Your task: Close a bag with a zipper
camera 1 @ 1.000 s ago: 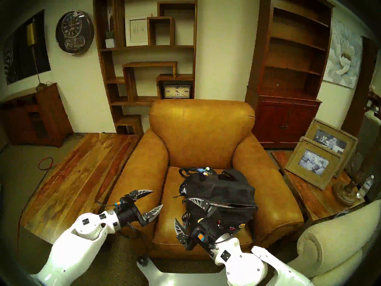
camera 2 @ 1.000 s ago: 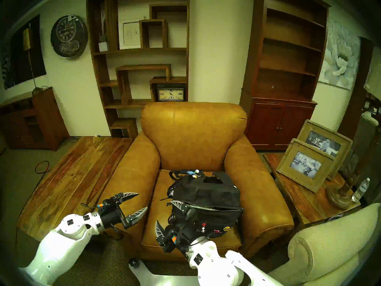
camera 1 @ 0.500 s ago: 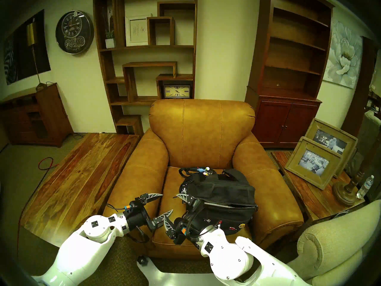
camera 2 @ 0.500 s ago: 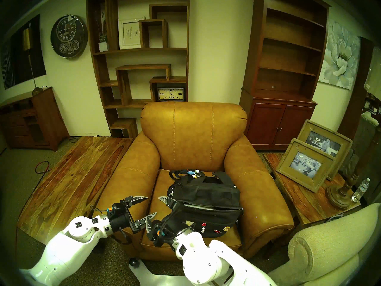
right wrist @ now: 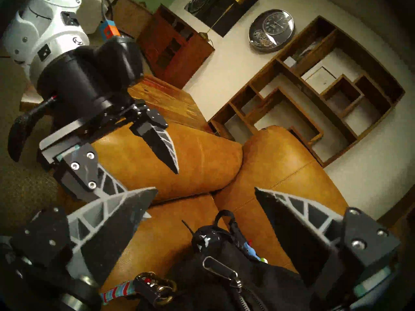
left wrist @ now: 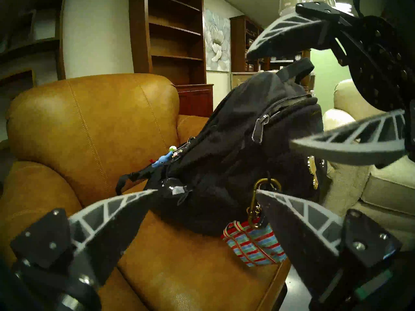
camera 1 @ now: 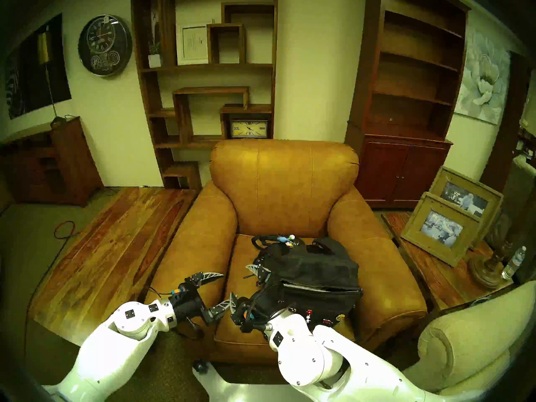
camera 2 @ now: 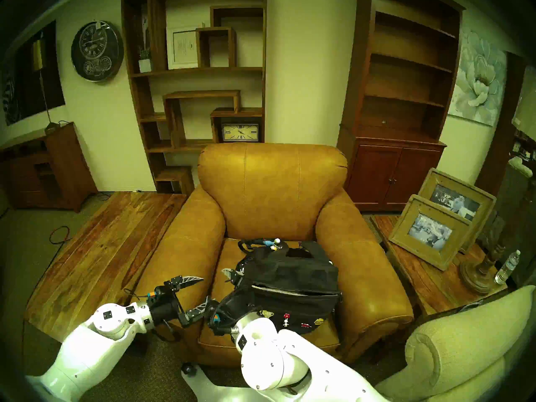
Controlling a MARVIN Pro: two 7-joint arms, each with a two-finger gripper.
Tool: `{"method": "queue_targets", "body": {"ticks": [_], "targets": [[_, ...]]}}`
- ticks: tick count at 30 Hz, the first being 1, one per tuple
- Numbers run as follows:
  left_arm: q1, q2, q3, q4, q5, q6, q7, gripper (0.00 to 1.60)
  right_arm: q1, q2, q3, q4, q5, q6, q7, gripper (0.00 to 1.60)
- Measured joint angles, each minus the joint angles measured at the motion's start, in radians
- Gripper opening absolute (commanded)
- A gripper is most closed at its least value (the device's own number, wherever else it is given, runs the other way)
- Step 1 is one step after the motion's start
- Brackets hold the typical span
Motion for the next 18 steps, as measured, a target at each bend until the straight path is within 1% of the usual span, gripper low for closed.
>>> {"method": "queue_targets", "body": {"ticks": [4, 6, 11, 12, 18], "targets": [[0.008, 0.003, -0.005, 0.000, -0.003, -0.005, 0.001, 1.60, 0.022, 0.002, -0.028, 0.004, 0.027, 0.036, -0.030, 1.60], [0.016, 0.004, -0.009, 0.000, -0.005, -0.010, 0.002, 1.60, 0.042, 0.009, -0.056, 0.006, 0.063, 0.077, -0.061, 1.60], [0.023, 0.005, -0.012, -0.002, -0.008, -0.015, 0.003, 1.60, 0.064, 0.025, -0.088, 0.006, 0.102, 0.132, -0.098, 1.60], [0.026, 0.005, -0.013, -0.004, -0.009, -0.016, 0.003, 1.60, 0.072, 0.032, -0.099, 0.006, 0.116, 0.160, -0.117, 1.60], [0.032, 0.005, -0.013, -0.016, -0.014, -0.016, 0.003, 1.60, 0.097, 0.044, -0.127, 0.007, 0.156, 0.220, -0.165, 1.60]]}}
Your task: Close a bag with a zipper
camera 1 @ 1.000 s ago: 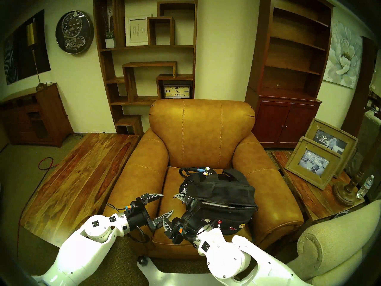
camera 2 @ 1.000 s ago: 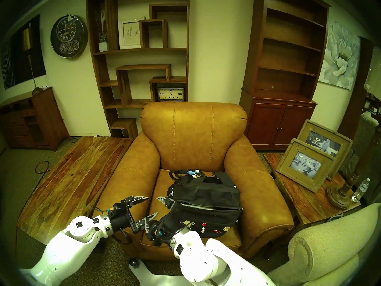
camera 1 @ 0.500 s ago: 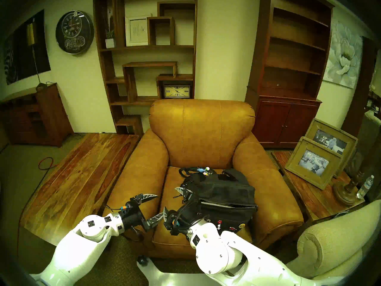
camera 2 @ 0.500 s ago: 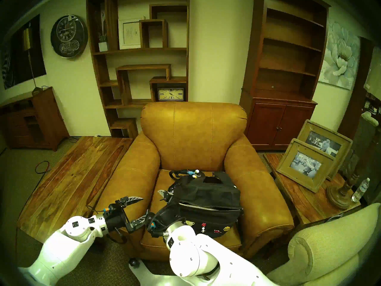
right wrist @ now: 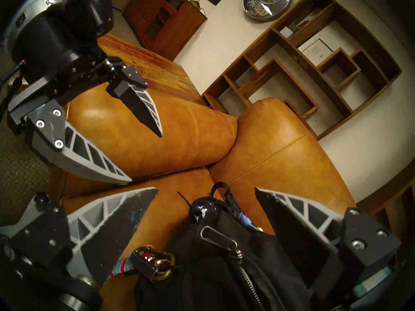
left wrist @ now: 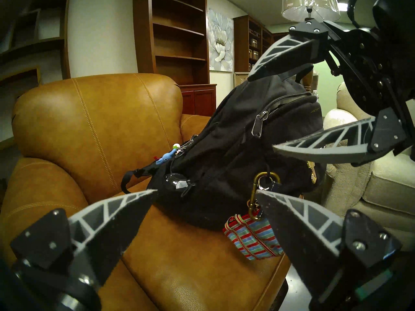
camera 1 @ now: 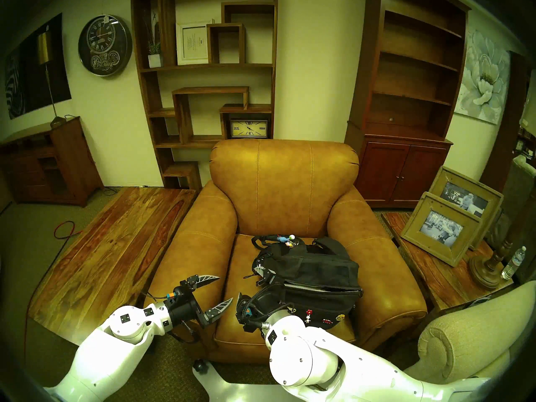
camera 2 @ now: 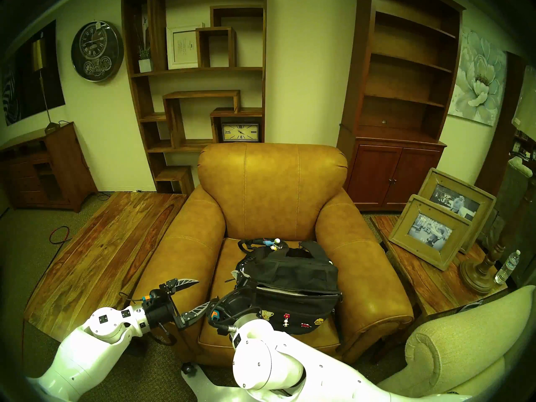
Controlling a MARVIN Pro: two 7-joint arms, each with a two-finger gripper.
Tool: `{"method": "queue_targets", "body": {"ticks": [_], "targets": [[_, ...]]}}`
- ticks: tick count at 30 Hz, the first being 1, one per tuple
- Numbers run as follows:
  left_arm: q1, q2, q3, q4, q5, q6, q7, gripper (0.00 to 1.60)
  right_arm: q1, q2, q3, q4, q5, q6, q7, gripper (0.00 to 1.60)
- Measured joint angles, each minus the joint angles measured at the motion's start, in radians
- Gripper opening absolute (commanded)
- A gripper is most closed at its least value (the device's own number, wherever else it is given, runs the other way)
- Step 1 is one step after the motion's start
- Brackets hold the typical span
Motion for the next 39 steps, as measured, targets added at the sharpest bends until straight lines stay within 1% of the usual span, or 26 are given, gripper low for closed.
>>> {"method": "queue_targets", "body": {"ticks": [8, 17, 19, 20, 22, 23, 28, 29, 31, 32, 38, 39], "targets": [[-0.004, -0.004, 0.003, -0.009, -0.001, 0.004, -0.001, 1.60, 0.044, 0.007, -0.053, 0.020, 0.064, 0.046, -0.076, 1.60], [-0.005, -0.006, 0.003, -0.017, 0.000, 0.027, -0.001, 1.60, 0.089, 0.004, -0.105, 0.046, 0.105, 0.083, -0.140, 1.60], [-0.005, -0.006, 0.003, -0.017, 0.001, 0.033, -0.001, 1.60, 0.103, 0.003, -0.120, 0.052, 0.113, 0.101, -0.158, 1.60], [-0.005, -0.006, 0.004, -0.017, 0.002, 0.035, -0.001, 1.60, 0.108, 0.002, -0.126, 0.053, 0.117, 0.108, -0.164, 1.51], [-0.004, -0.005, 0.004, -0.017, 0.003, 0.039, -0.001, 1.60, 0.119, 0.000, -0.137, 0.060, 0.123, 0.124, -0.179, 1.51], [-0.004, -0.005, 0.004, -0.016, 0.004, 0.040, -0.001, 1.60, 0.122, -0.001, -0.140, 0.062, 0.125, 0.129, -0.184, 1.32], [-0.001, -0.002, 0.004, -0.015, 0.006, 0.041, -0.001, 1.60, 0.139, -0.008, -0.152, 0.073, 0.138, 0.154, -0.211, 1.32], [0.000, -0.002, 0.004, -0.014, 0.007, 0.040, -0.001, 1.60, 0.141, -0.009, -0.154, 0.075, 0.140, 0.160, -0.216, 1.30], [0.001, -0.002, 0.004, -0.014, 0.008, 0.039, -0.001, 1.60, 0.144, -0.010, -0.156, 0.077, 0.143, 0.165, -0.220, 1.30], [0.001, -0.001, 0.004, -0.013, 0.009, 0.038, -0.001, 1.60, 0.147, -0.012, -0.157, 0.080, 0.146, 0.172, -0.224, 1.24], [0.001, -0.001, 0.004, -0.012, 0.011, 0.038, -0.001, 1.60, 0.158, -0.021, -0.159, 0.091, 0.146, 0.201, -0.230, 1.24], [0.001, -0.001, 0.004, -0.012, 0.011, 0.038, -0.001, 1.60, 0.160, -0.022, -0.159, 0.092, 0.144, 0.204, -0.230, 1.20]]}}
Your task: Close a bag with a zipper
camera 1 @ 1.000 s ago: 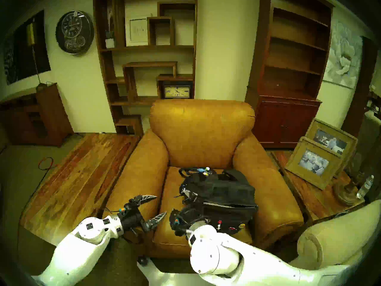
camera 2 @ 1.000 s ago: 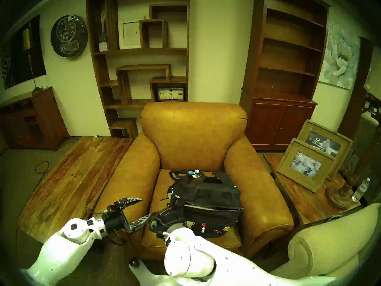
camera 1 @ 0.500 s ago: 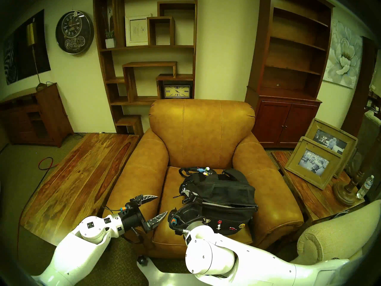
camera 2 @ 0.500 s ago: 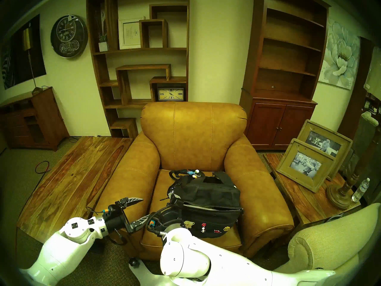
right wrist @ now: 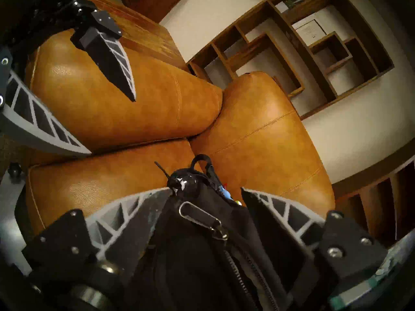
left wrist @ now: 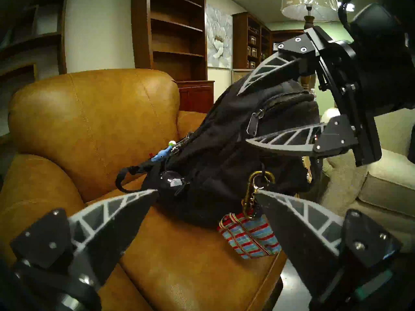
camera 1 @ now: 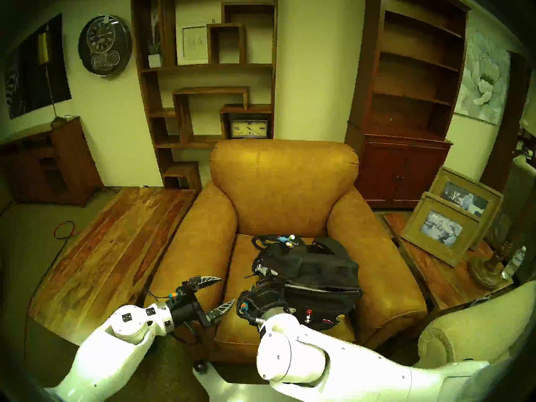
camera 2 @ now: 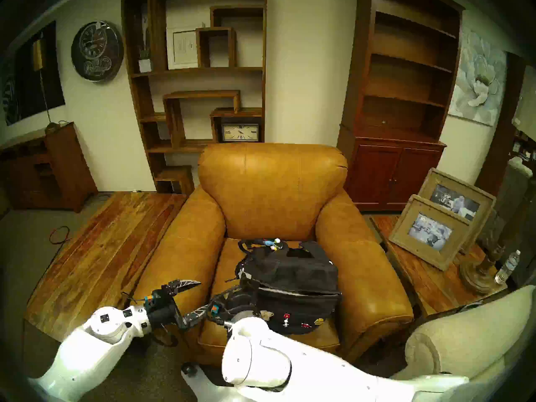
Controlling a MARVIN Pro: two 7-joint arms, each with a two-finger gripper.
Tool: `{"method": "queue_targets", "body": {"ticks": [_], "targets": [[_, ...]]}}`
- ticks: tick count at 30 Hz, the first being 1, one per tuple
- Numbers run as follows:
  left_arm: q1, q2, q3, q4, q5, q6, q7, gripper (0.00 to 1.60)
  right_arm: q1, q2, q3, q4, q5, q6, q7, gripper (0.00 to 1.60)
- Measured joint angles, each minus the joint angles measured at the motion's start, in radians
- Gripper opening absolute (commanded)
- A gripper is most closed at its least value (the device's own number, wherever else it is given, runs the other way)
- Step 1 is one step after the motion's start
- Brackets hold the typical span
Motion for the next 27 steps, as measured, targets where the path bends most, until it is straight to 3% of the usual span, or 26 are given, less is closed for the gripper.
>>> {"method": "queue_targets", "body": {"ticks": [5, 6, 18, 27], "targets": [[-0.003, 0.000, 0.000, 0.003, 0.000, 0.000, 0.000, 1.60, 0.010, -0.002, -0.001, 0.008, -0.004, 0.017, 0.005, 1.23], [-0.003, 0.000, 0.000, 0.004, 0.000, 0.000, 0.000, 1.60, 0.010, -0.002, -0.002, 0.009, -0.005, 0.019, 0.006, 1.29], [-0.014, -0.004, 0.003, 0.016, -0.001, 0.002, 0.000, 1.60, 0.023, 0.000, -0.022, 0.029, -0.013, 0.039, 0.051, 1.30], [-0.019, -0.010, 0.008, 0.020, 0.000, 0.004, 0.000, 1.60, 0.019, 0.000, -0.017, 0.043, -0.024, 0.024, 0.024, 1.28]]}}
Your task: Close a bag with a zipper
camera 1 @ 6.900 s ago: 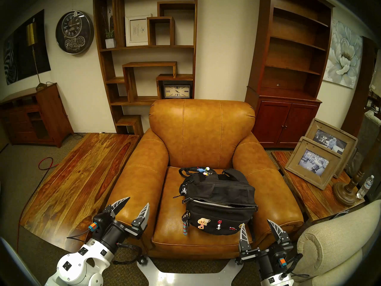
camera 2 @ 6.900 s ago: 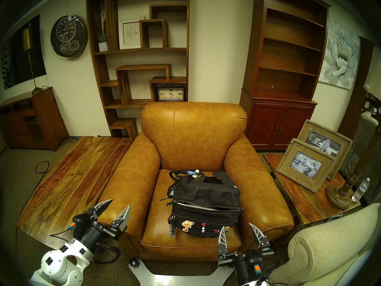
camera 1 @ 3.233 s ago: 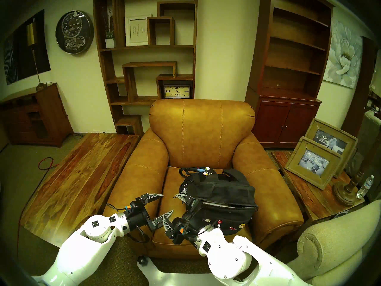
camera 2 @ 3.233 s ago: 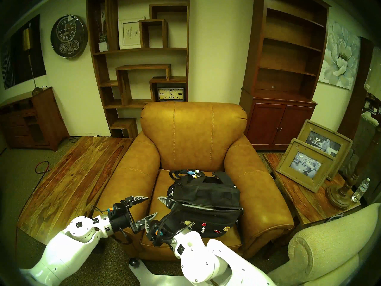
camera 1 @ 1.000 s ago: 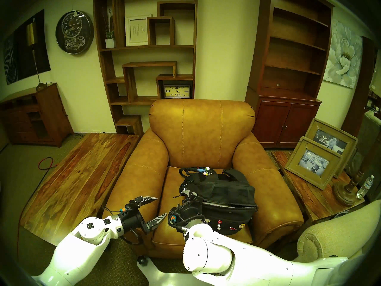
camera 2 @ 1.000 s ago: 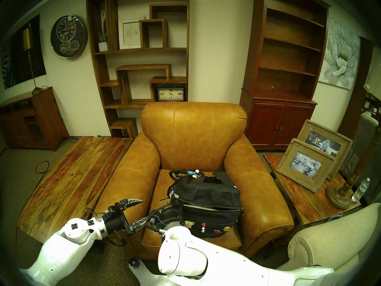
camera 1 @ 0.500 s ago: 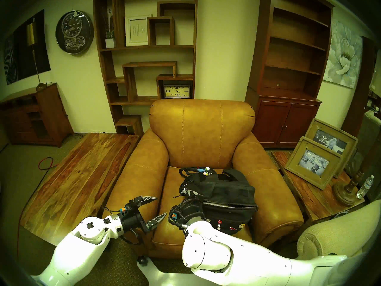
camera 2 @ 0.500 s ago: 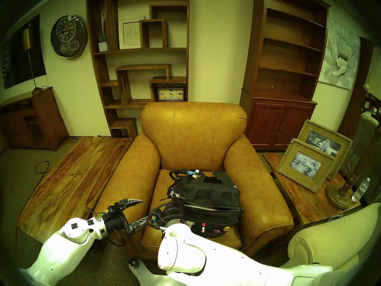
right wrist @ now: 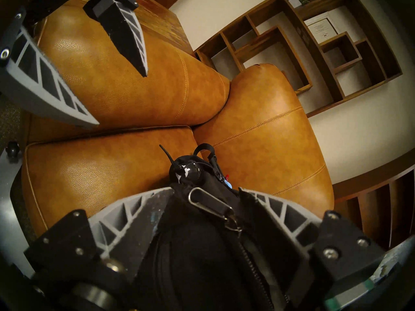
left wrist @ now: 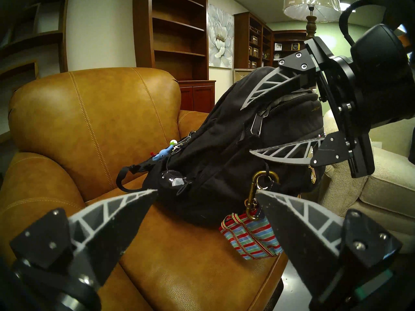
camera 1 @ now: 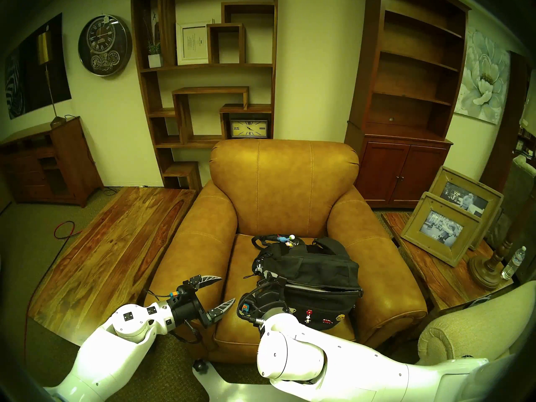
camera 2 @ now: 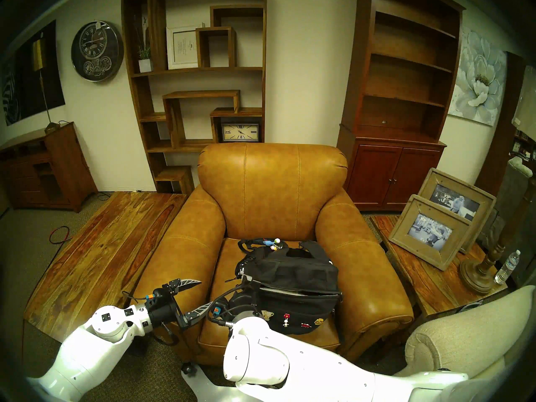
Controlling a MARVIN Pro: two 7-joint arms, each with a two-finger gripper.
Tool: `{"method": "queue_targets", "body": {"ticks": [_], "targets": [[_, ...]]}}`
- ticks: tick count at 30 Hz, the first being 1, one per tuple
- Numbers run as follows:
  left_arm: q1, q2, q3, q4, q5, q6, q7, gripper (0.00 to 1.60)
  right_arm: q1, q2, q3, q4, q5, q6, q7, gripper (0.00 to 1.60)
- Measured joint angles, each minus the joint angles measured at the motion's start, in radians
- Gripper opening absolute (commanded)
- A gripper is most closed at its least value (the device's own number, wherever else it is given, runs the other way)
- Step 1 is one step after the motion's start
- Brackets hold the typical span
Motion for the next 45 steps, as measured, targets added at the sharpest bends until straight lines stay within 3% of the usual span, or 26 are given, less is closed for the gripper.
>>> {"method": "queue_targets", "body": {"ticks": [4, 5, 7, 8, 9, 10, 23, 42, 44, 45], "targets": [[-0.002, -0.002, 0.002, 0.004, 0.001, 0.001, 0.000, 1.60, -0.001, 0.000, 0.003, 0.009, -0.008, -0.001, -0.009, 1.20], [-0.003, -0.003, 0.002, 0.004, 0.001, 0.001, 0.000, 1.60, -0.001, 0.000, 0.004, 0.011, -0.009, -0.001, -0.010, 1.09], [-0.003, -0.003, 0.003, 0.005, 0.001, 0.002, 0.001, 1.60, -0.001, 0.000, 0.005, 0.015, -0.011, 0.000, -0.012, 1.09], [-0.003, -0.003, 0.003, 0.005, 0.001, 0.002, 0.001, 1.60, -0.001, 0.000, 0.005, 0.017, -0.012, 0.000, -0.012, 0.93], [-0.003, -0.004, 0.003, 0.005, 0.001, 0.002, 0.002, 1.60, -0.001, 0.000, 0.006, 0.020, -0.013, -0.001, -0.013, 0.93], [-0.003, -0.004, 0.003, 0.005, 0.001, 0.002, 0.003, 1.60, -0.001, 0.000, 0.007, 0.021, -0.014, -0.001, -0.013, 0.78], [-0.006, -0.007, 0.005, 0.006, 0.004, 0.006, 0.009, 1.60, -0.012, -0.001, 0.009, 0.035, -0.018, -0.033, -0.040, 0.75], [-0.010, -0.011, 0.008, 0.005, 0.010, 0.019, 0.017, 1.60, 0.015, -0.012, -0.039, 0.068, 0.035, -0.064, -0.105, 0.78], [-0.011, -0.011, 0.008, 0.005, 0.010, 0.019, 0.018, 1.60, 0.017, -0.013, -0.043, 0.070, 0.039, -0.065, -0.110, 0.76], [-0.011, -0.012, 0.008, 0.006, 0.011, 0.020, 0.018, 1.60, 0.019, -0.013, -0.045, 0.070, 0.041, -0.065, -0.112, 0.67]]}}
